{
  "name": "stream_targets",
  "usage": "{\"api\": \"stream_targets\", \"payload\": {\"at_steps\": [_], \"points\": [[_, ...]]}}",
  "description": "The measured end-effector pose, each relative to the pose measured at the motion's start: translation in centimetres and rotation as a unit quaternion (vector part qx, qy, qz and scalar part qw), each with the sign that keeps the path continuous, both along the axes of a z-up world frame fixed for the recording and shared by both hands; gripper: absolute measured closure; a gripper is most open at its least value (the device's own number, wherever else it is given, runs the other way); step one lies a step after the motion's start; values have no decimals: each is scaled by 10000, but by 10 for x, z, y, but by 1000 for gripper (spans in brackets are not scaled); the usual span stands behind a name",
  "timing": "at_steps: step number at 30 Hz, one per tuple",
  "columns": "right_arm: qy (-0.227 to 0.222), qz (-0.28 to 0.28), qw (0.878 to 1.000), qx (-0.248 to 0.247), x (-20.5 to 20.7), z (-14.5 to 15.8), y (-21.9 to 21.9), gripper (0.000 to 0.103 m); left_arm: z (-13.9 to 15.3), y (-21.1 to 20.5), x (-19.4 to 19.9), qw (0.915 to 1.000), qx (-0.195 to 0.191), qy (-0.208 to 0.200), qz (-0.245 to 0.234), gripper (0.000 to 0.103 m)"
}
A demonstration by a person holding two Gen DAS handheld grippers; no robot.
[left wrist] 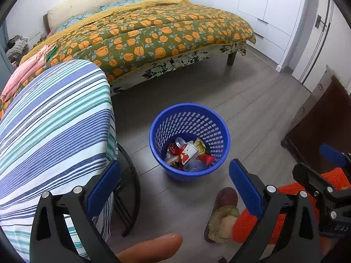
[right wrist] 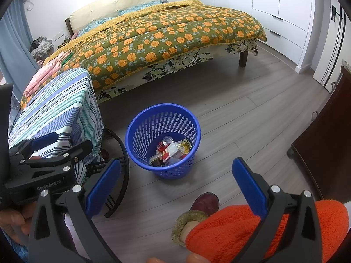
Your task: Collect trash
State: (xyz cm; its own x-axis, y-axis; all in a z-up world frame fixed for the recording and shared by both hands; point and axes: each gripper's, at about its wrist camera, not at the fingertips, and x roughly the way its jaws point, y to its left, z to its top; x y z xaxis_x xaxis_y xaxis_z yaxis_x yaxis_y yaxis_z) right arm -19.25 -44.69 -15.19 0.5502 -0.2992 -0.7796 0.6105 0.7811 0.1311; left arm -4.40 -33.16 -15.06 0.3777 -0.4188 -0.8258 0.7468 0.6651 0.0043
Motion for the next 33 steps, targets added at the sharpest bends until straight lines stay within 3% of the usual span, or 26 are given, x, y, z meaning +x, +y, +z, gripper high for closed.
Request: {"api": "stream_targets", "payload": {"at_steps": [33], "points": [[3, -7, 10000, 15, 0, 1, 2, 5, 0, 3, 1, 10000, 7, -2, -4, 5]]}}
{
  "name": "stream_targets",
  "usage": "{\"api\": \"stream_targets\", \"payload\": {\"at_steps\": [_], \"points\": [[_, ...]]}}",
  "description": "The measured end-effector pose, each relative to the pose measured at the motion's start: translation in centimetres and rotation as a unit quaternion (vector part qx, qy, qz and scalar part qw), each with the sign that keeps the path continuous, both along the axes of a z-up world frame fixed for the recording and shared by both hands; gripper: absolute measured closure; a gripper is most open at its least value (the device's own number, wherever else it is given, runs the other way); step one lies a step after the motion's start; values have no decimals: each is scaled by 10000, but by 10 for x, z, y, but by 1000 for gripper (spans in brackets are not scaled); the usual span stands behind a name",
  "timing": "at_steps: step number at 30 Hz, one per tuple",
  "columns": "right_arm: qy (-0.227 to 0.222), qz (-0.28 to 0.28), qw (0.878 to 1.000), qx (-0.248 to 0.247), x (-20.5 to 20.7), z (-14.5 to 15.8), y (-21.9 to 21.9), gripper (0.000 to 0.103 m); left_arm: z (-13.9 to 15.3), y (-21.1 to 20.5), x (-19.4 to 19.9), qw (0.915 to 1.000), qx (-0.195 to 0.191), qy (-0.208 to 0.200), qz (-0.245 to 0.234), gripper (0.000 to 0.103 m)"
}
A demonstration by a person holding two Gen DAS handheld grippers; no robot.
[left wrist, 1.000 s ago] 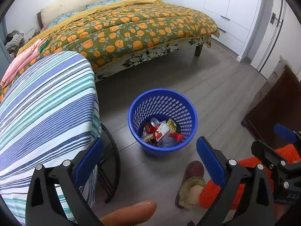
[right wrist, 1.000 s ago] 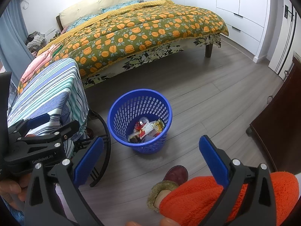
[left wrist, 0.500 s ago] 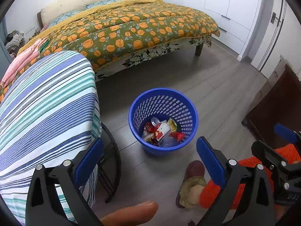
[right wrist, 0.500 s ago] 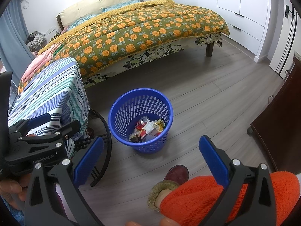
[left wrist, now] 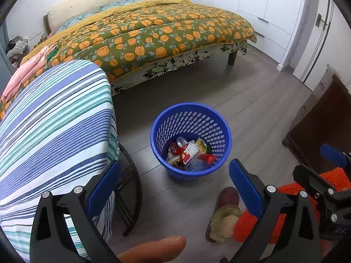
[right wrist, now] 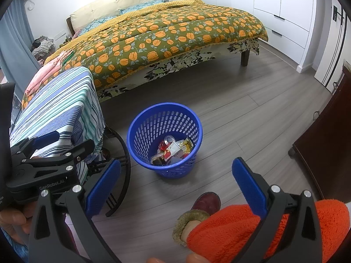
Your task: Collect trash
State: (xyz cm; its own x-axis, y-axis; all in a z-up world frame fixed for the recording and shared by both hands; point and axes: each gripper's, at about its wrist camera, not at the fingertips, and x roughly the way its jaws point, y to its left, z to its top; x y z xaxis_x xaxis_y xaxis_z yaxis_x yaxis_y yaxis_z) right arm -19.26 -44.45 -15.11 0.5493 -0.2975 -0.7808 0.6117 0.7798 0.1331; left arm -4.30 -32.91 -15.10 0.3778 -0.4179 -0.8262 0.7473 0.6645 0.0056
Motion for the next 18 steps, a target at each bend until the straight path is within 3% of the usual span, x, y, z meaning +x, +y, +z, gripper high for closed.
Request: {"api": "stream_targets", "payload": {"at_steps": [18], "points": [[-1, 7, 10000, 9, 0, 0, 0, 5, 0, 3, 0, 10000, 5, 3, -6, 5]]}}
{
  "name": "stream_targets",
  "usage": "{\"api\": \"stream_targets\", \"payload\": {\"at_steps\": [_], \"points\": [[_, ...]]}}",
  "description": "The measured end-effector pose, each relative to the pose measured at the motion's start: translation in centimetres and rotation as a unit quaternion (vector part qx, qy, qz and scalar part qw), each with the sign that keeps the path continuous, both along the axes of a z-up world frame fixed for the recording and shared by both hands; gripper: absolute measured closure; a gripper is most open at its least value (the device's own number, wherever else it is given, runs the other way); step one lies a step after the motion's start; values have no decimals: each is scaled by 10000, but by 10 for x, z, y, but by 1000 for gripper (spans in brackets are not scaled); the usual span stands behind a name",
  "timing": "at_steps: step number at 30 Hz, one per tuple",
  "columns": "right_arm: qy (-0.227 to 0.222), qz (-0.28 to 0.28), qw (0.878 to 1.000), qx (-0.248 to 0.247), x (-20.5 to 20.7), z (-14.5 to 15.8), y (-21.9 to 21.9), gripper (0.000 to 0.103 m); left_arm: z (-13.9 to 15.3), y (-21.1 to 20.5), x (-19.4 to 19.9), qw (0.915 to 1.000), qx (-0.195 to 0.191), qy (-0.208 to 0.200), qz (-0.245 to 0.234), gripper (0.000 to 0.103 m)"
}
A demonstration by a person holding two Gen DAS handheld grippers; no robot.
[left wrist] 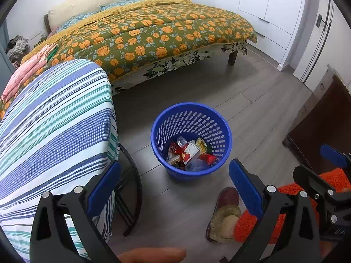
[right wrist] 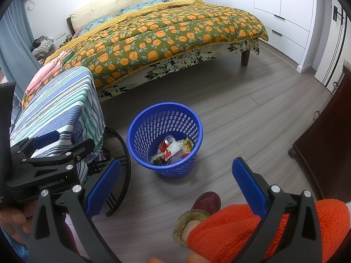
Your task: Collect trash
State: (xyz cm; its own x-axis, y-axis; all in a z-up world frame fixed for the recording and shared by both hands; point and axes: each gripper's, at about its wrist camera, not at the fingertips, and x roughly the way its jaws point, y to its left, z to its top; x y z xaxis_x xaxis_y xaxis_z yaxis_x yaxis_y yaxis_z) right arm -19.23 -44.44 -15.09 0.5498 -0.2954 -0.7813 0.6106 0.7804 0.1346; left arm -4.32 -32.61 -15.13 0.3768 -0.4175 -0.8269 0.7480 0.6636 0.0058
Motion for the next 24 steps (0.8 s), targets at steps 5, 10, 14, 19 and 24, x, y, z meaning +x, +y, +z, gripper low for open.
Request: {"api": "stream_targets", "payload": {"at_steps": [5, 10, 14, 19, 24], "points": [[3, -2, 10000, 3, 0, 0, 0, 5, 0, 1, 1, 10000, 1, 14, 5, 5], [6, 2, 10000, 1, 0, 0, -1, 5, -2, 6, 4, 10000, 1, 66, 30, 5], [7, -2, 10000, 8, 0, 0, 0, 5, 0, 3, 2, 10000, 14, 40, 30, 7], [5, -1, 10000, 8, 0, 1, -2, 5, 2, 0, 2, 10000, 18, 6, 46, 8], [11, 8, 10000, 13, 0, 0, -2, 5, 3, 1, 2, 10000, 38, 72, 34, 8]]}}
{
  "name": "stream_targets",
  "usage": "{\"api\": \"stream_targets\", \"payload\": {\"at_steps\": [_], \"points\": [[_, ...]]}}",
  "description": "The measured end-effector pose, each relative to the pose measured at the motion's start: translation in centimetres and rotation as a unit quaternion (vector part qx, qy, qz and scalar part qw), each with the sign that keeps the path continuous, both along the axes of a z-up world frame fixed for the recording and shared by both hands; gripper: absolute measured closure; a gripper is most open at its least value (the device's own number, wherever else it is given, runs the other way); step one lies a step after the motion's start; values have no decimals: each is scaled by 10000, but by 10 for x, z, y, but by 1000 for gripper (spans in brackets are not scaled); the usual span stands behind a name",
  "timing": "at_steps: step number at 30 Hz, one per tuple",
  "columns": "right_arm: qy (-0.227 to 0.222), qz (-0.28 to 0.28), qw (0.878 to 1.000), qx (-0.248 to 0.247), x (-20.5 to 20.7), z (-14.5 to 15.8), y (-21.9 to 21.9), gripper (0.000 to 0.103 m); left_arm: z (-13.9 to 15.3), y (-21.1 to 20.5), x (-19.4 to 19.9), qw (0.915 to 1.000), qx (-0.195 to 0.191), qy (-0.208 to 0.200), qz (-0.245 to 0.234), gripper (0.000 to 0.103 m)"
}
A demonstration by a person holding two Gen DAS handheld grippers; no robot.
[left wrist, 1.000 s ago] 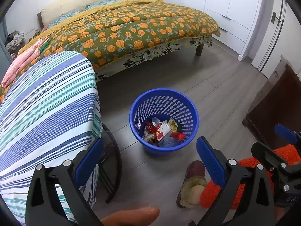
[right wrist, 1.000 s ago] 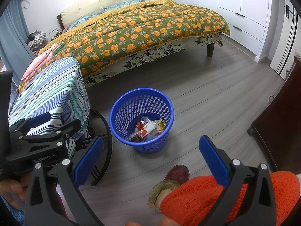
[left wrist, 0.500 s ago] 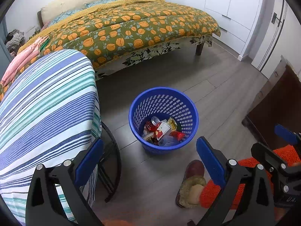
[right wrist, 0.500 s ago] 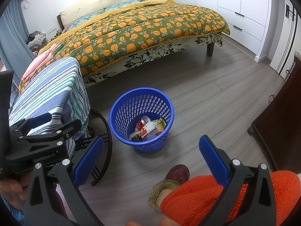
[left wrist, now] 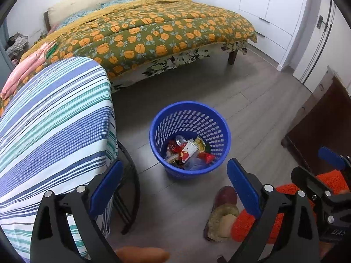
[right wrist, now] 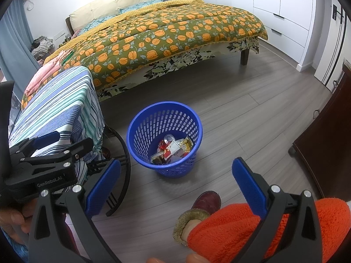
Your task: Collect trash
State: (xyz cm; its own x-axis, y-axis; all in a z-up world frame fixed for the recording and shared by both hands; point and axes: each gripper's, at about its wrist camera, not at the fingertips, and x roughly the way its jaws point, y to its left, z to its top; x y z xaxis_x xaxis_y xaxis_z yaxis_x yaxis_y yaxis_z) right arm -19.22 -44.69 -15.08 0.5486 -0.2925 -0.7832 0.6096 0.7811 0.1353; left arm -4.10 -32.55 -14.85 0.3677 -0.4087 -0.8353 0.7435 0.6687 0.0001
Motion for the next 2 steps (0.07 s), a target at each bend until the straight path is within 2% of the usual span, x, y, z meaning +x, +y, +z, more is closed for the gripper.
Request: {"api": "stream_targets", "payload": {"at_steps": [2], "points": [[-2, -2, 10000, -1, 0, 0, 1, 5, 0, -2, -1, 10000, 1, 24, -10, 8]]}}
